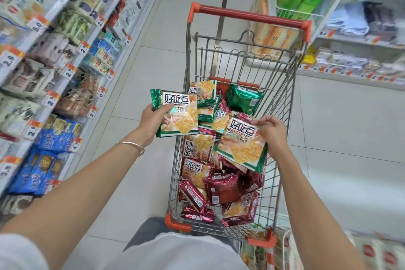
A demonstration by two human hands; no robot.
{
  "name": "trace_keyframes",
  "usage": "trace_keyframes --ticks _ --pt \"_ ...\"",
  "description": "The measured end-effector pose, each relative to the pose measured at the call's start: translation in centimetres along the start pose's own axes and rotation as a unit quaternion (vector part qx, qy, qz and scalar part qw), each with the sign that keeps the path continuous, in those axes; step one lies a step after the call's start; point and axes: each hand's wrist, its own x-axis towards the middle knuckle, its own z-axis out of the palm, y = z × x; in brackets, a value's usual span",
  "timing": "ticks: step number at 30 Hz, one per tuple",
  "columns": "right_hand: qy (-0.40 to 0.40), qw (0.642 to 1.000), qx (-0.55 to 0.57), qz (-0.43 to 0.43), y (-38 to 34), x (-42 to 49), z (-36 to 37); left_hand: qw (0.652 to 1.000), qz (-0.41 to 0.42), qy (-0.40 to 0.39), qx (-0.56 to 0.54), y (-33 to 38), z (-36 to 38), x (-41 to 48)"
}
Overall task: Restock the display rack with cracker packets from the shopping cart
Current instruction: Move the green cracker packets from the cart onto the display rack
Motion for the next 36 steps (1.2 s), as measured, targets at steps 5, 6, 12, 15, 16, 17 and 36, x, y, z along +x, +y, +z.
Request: trace_keyframes --ticks 5,6,12,15,16,17,36 --pt "-0.161 0.977 0.127 0.055 -4.2 -1.9 1.0 0.988 0.007 -0.096 0.118 0.7 3.4 -1.3" --pt "-0.180 0.975 0.117 0.060 -4.6 -2.4 1.8 0.984 -0.004 -0.122 0.133 0.6 3.9 -1.1" --pt "-0.092 0.993 0.066 0.036 -4.2 -4.5 4.6 0.941 -0.066 -0.263 0.202 -0.1 6.5 1.7" --pt "-0.034 0.993 0.091 0.060 -2.9 -6.9 4.3 0.915 -0.055 -0.313 0.248 0.9 6.6 0.3" --pt "-0.019 0.994 0.080 0.077 -2.5 -7.7 4.1 0.910 -0.042 -0.323 0.257 1.2 6.7 -0.2" --pt "-0.024 0.992 0.072 0.097 -2.5 -9.0 3.7 0.907 -0.029 -0.325 0.264 2.2 6.7 -2.0" --pt "0.433 0.892 0.088 0.091 2.8 -45.2 -12.6 0.681 0.235 -0.624 0.304 -1.8 20.6 -37.0"
